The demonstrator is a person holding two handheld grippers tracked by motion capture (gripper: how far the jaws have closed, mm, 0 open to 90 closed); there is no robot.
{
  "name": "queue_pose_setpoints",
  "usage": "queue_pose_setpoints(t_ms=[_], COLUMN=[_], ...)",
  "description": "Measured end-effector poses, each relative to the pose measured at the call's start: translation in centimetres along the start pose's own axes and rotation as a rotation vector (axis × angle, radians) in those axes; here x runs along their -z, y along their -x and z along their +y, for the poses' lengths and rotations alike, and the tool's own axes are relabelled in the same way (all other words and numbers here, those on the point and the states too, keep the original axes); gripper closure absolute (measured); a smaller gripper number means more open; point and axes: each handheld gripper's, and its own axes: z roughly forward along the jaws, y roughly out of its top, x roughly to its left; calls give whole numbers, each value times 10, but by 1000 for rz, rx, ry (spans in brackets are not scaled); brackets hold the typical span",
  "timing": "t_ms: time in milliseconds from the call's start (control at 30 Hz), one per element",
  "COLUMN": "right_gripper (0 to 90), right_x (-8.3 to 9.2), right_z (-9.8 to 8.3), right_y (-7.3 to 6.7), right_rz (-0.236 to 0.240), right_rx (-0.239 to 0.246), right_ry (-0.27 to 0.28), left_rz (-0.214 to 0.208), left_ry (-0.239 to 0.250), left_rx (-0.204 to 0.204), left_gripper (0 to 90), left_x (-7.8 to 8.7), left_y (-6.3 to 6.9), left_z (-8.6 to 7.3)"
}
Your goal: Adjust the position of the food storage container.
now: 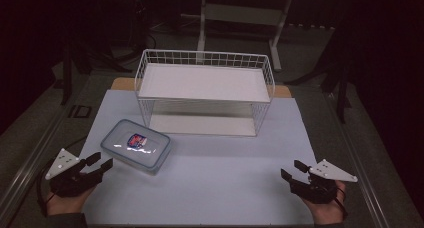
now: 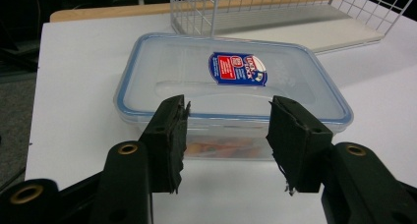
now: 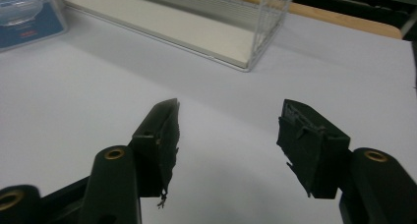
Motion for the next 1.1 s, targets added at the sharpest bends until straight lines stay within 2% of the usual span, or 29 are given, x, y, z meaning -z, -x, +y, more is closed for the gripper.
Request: queue_pose_setpoints(t_ms=[133, 400, 633, 667, 733, 767, 800, 833, 867, 900, 933, 967, 1000, 1033, 1100], right_gripper=[424, 423, 416, 408, 407, 407, 407, 407, 407, 407, 407, 408, 407, 407, 408], right_x=[2, 5, 2, 2, 1, 1, 0, 0, -1, -1, -1, -1, -2, -2, -2], right_z=[-1, 2, 1, 1, 1, 1, 0, 0, -1, -1, -1, -1, -1, -1, -1], right_y=[3, -2, -2, -2, -2, -2, -2, -2, -2, -2, -2, -2, -2, -2, -2], right_rz=[-8, -12, -10, -9, -12, -12, -9, -9, -9, -9, -7, -7, -7, -7, -7], right_rx=[-4, 37, 53, 58, 59, 59, 58, 58, 56, 56, 58, 58, 56, 56, 57], right_ry=[13, 71, 76, 75, 75, 75, 69, 69, 64, 64, 61, 61, 61, 61, 59], left_rz=[5, 23, 63, 86, 115, 115, 137, 137, 158, 158, 178, 178, 189, 189, 212], left_ry=[7, 16, 8, 13, 17, 17, 13, 13, -4, -4, -27, -27, -37, -37, -57], left_rx=[-7, -29, -32, -23, -10, -10, 2, 2, 8, 8, 5, 5, 11, 11, 33], left_gripper=[490, 486, 520, 529, 576, 602, 640, 661, 709, 737, 796, 824, 874, 892, 896], left_x=[1, -3, -11, -13, -16, -16, -21, -21, -27, -27, -36, -36, -43, -43, -55], left_y=[0, -1, -9, -13, -18, -18, -24, -24, -30, -30, -37, -37, -43, -43, -55], left_z=[1, 5, 11, 14, 16, 16, 19, 19, 21, 21, 24, 24, 26, 26, 30])
